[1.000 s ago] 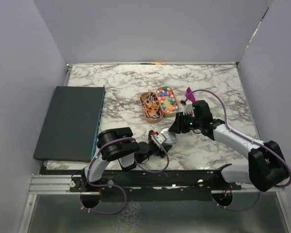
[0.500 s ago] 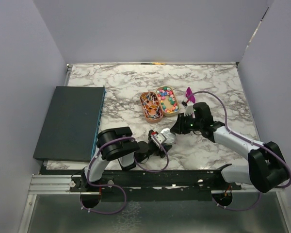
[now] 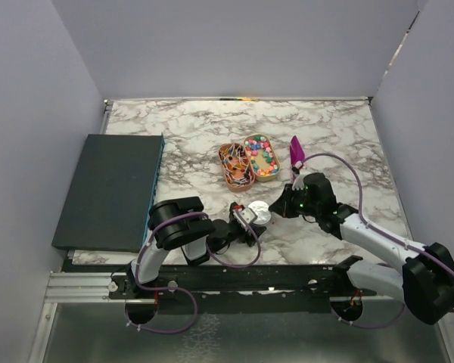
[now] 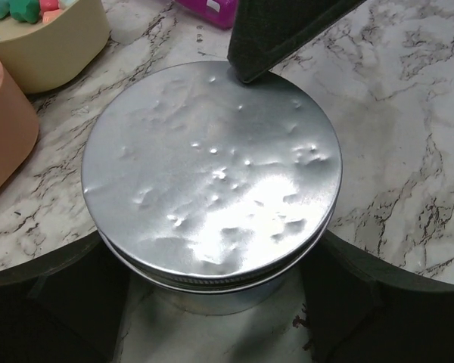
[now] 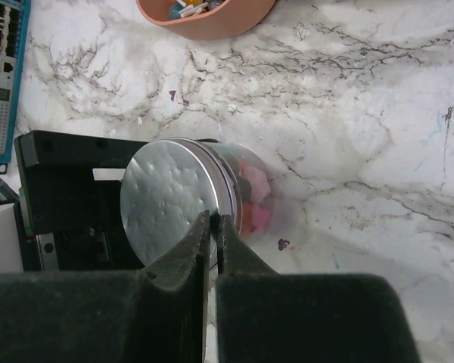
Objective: Pack the candies
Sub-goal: Screw the bottle lid onto the packing bottle.
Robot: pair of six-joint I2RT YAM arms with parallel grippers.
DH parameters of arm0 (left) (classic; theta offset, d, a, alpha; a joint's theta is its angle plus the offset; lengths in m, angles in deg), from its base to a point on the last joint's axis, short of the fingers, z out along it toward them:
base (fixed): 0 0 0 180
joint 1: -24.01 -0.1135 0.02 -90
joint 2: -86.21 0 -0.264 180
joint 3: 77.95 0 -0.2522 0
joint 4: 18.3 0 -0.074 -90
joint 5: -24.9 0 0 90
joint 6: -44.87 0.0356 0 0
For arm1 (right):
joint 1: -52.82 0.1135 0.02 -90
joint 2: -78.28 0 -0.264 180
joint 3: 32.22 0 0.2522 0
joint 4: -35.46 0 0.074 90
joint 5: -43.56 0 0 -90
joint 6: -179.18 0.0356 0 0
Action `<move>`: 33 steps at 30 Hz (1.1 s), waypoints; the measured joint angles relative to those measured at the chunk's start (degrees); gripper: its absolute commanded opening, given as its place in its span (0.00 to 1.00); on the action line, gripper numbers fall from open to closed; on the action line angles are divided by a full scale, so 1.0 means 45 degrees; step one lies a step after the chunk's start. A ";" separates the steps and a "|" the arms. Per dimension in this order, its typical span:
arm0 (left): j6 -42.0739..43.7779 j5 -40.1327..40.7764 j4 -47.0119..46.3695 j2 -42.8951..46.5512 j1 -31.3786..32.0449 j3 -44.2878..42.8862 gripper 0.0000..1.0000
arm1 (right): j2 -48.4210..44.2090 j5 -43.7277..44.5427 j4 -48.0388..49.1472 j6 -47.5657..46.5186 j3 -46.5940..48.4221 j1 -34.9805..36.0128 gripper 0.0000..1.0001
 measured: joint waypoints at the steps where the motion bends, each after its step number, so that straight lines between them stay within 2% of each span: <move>1: 0.0000 0.0000 0.0000 0.0024 -0.0015 0.0044 0.47 | -0.0219 0.0233 -0.0015 0.0175 -0.0121 0.0155 0.03; 8: -0.0010 0.0063 0.0000 0.0121 -0.0063 0.0175 0.47 | -0.1588 0.0797 -0.0102 0.1569 -0.1093 0.0792 0.03; 13: -0.0049 0.0374 0.0000 0.0214 -0.0092 0.0189 0.47 | -0.2404 0.0223 -0.0787 0.2385 -0.1651 0.1608 0.04; 17: -0.0117 0.0792 0.0000 0.0223 -0.0296 0.0185 0.47 | -0.3104 0.0063 -0.2497 0.2560 -0.1651 0.1870 0.13; 22: -0.0136 0.0874 0.0000 0.0223 -0.0335 0.0185 0.46 | -0.3580 0.1190 -0.4192 0.2229 0.0010 0.1870 0.32; 26: -0.0141 0.0869 0.0000 0.0223 -0.0335 0.0189 0.46 | -0.2798 0.2103 -0.4362 0.1404 0.1787 0.1870 0.38; 33: -0.0141 0.0860 0.0000 0.0233 -0.0335 0.0189 0.46 | 0.0899 0.2584 -0.4138 -0.0568 0.4303 0.1865 0.38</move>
